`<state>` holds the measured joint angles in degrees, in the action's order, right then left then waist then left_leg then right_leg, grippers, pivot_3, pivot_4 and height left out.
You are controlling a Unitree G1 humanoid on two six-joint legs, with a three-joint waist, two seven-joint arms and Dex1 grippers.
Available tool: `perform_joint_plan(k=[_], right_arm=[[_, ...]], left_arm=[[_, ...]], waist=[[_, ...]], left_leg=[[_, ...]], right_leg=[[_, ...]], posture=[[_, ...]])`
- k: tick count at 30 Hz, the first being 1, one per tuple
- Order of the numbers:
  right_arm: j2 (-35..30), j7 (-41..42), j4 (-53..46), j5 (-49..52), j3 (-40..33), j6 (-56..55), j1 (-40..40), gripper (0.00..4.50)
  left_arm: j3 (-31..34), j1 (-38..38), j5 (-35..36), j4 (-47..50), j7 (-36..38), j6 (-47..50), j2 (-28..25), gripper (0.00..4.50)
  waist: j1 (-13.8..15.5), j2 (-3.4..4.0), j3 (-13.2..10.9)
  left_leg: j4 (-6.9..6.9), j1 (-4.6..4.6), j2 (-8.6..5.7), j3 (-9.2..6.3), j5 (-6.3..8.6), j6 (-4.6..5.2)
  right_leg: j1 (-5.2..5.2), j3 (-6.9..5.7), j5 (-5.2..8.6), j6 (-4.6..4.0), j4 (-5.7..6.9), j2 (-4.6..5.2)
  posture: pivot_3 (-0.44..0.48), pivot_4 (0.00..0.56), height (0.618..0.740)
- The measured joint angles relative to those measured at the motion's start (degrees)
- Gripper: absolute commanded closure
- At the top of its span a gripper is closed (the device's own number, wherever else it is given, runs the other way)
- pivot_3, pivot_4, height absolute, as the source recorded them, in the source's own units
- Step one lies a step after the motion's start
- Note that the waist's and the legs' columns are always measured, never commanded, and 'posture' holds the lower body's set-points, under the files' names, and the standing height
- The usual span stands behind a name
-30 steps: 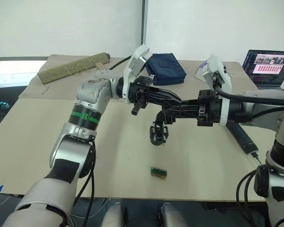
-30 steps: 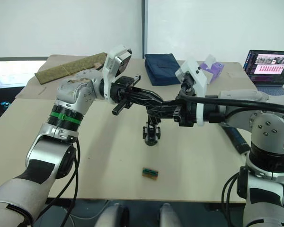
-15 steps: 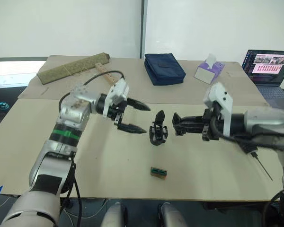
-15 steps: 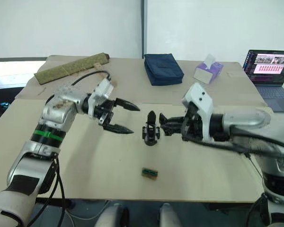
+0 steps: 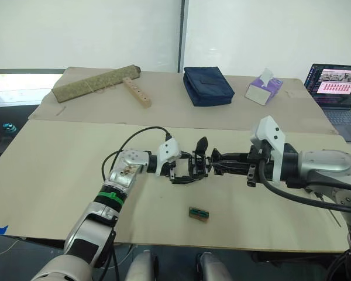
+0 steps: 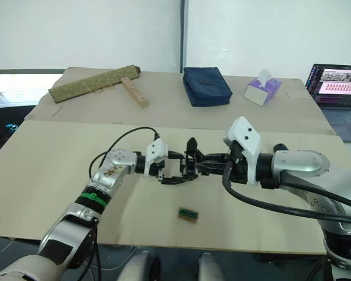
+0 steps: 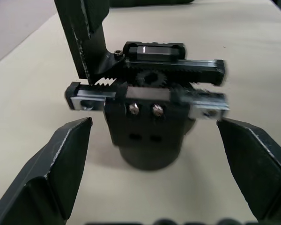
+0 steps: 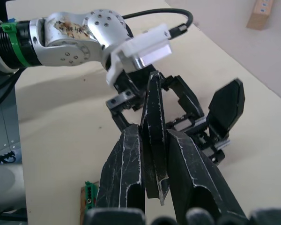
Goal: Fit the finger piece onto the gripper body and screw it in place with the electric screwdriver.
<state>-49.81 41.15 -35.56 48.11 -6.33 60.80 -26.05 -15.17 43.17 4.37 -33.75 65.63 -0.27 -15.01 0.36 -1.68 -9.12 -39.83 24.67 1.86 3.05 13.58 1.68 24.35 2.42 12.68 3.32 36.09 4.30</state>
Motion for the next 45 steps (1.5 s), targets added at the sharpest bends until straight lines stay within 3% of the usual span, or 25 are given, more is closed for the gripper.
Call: perform_joint_plan(k=[9,12,15,20,31,45], right_arm=[[1.1,-3.1,-0.3,1.1,-0.1,0.0,0.2,4.17],[2.1,-4.3,-0.6,1.7,-0.8,0.0,1.1,4.17],[2.1,-3.3,-1.2,0.7,-0.9,-2.4,2.6,4.17],[4.2,2.3,-0.1,-5.8,1.9,-14.9,5.7,4.17],[9.6,16.3,14.6,-15.4,9.4,-34.2,6.1,4.17],[13.6,24.7,26.1,-21.4,13.7,-42.9,1.2,4.17]], left_arm=[[-0.8,0.9,-2.1,-8.1,-0.4,-3.6,4.1,0.00],[-0.4,1.1,-2.1,-9.4,-1.0,-4.3,4.8,0.86],[-0.2,1.3,-2.1,-10.9,-0.4,-6.3,5.0,2.22],[0.5,4.2,-2.0,-17.0,3.1,-9.7,5.2,2.23],[0.5,8.5,-4.2,-26.0,8.7,-18.8,5.7,2.23],[0.7,8.8,-5.2,-27.0,9.0,-21.0,5.8,2.23]], waist=[[0.1,0.00,0.0],[0.2,0.00,0.0],[0.2,0.00,0.0],[0.2,0.00,0.0],[0.3,0.00,0.0],[0.3,0.00,0.0]], left_leg=[[0.00,0.01,-0.03,-0.04,0.00,0.00],[-0.01,0.01,-0.02,-0.06,0.00,0.01],[0.00,0.01,-0.03,-0.05,0.01,0.01],[-0.02,0.00,-0.05,0.11,0.00,0.01],[-0.03,0.00,-0.06,0.16,0.00,0.01],[-0.03,-0.03,-0.05,0.15,0.00,0.01]], right_leg=[[-0.02,0.00,0.00,0.00,-0.03,0.04],[-0.02,0.00,0.00,0.00,-0.02,0.04],[-0.03,-0.01,0.00,0.00,-0.03,0.04],[-0.05,-0.03,0.00,0.01,-0.03,0.02],[-0.06,-0.04,0.00,0.01,-0.03,0.01],[-0.06,-0.06,0.00,0.01,0.01,-0.01]], posture=[[0.000,0.150,0.738],[0.000,0.150,0.738],[0.000,0.150,0.738],[0.000,0.150,0.738],[0.000,0.150,0.738],[0.000,0.150,0.738]])
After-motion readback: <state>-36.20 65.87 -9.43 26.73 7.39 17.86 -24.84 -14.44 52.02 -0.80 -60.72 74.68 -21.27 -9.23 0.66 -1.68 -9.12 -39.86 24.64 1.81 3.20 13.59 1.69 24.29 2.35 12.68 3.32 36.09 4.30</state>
